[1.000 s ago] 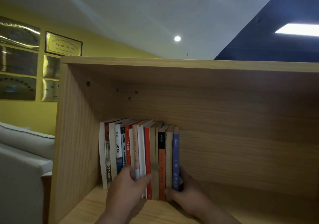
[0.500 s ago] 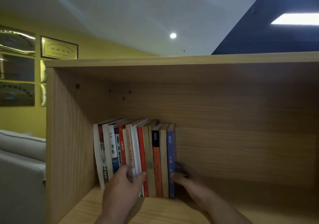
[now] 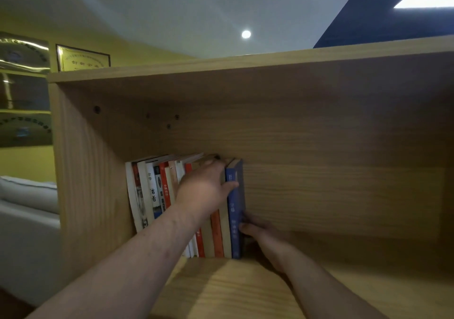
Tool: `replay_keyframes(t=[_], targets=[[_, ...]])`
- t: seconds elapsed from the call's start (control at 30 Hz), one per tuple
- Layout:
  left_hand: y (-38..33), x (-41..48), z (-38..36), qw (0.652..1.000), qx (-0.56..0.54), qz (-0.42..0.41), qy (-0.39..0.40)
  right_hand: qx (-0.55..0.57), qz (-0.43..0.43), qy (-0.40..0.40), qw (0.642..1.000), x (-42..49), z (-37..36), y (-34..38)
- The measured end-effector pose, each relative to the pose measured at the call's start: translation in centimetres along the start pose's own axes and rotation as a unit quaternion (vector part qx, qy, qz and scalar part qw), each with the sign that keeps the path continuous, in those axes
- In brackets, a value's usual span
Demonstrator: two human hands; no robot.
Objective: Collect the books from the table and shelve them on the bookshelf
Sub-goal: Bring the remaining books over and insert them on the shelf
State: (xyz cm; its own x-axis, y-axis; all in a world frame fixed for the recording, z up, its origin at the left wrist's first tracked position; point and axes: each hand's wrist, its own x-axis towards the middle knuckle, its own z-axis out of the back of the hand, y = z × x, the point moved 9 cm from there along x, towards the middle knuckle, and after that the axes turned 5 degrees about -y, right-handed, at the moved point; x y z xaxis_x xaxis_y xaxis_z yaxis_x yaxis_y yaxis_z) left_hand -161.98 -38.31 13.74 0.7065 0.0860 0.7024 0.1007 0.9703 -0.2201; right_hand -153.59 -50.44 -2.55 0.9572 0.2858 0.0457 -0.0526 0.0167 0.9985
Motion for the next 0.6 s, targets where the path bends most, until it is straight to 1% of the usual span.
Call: replay_keyframes(t=[0.07,0.17,0.27,0.37,0.6], targets=[[0.0,-0.1,0.3,0.999,-0.029,0.006,-0.03,0.003,0.0,0.003,1.0,0.1,-0.1,0.0],[-0.8,-0.3,1.1,0.997,-0.035,-0.012,-0.072,0.011,-0.004,0.009,1.0,0.1,-0.2,-0.1],[-0.9,0.2,1.7,0.993,-0.057,-0.013,-0.103,0.001,-0.007,0.019,1.0,0.0,-0.4,-0.4],[-0.6,0.3,1.8,0.992,-0.085,0.003,-0.098,0.001,-0.002,0.014,1.0,0.2,-0.4,-0.6],[-0.7,-0.3,3.0,0.989,-0.111,0.008,-0.1,0.022,0.007,0.027,0.999,0.4,-0.4,-0.5]])
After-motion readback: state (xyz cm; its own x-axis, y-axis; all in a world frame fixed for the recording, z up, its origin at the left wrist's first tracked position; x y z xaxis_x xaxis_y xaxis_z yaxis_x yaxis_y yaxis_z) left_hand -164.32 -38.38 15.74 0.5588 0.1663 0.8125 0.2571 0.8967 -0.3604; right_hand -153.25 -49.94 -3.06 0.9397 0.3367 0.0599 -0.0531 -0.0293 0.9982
